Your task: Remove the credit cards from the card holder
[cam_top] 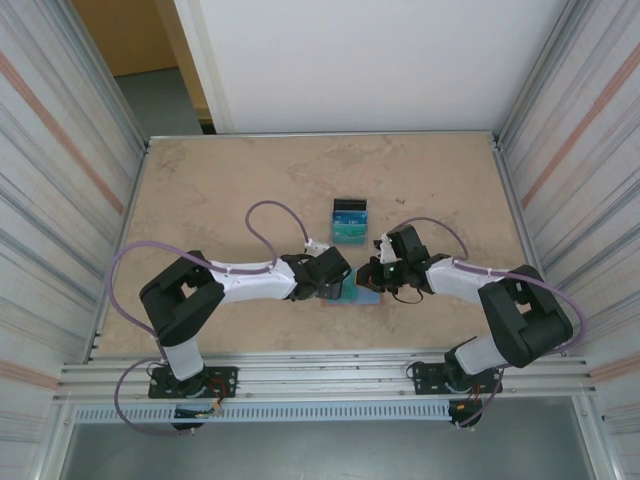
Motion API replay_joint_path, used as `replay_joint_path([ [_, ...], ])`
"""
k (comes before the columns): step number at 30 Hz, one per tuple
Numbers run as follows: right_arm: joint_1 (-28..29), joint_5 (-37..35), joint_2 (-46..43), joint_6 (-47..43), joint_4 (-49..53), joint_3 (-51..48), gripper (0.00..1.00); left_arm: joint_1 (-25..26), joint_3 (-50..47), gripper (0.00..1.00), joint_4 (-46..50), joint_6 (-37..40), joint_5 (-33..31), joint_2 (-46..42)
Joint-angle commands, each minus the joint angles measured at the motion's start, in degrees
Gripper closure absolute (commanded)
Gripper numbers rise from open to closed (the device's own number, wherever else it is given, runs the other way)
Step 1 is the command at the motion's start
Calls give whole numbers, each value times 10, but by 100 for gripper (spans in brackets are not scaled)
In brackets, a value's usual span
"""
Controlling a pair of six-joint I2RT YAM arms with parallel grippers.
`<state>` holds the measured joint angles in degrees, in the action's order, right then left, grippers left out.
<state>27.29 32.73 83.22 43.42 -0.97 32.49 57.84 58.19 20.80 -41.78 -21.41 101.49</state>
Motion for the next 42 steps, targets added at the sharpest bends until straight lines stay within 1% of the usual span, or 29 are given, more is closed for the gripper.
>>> replay_joint_path([
  [1,-3,28,-7,14,-32,-11,86,2,5,1,20,6,2,15],
  [9,-3,42,11,24,-74,-20,83,3,5,1,22,7,2,17],
  [14,-2,47,30,29,-95,-22,82,3,6,1,22,8,3,16],
  [18,-2,51,35,33,-106,-23,87,3,4,1,24,5,2,14],
  [20,-2,47,29,31,-101,-23,93,3,3,1,26,3,2,13],
  [24,-6,27,10,17,-68,-21,99,2,0,1,29,0,0,11],
  [34,-24,-47,-62,-52,82,7,99,-4,-13,1,35,-8,-5,1],
  [42,-26,-106,-142,-117,181,34,99,-4,-1,1,40,14,-6,-51],
])
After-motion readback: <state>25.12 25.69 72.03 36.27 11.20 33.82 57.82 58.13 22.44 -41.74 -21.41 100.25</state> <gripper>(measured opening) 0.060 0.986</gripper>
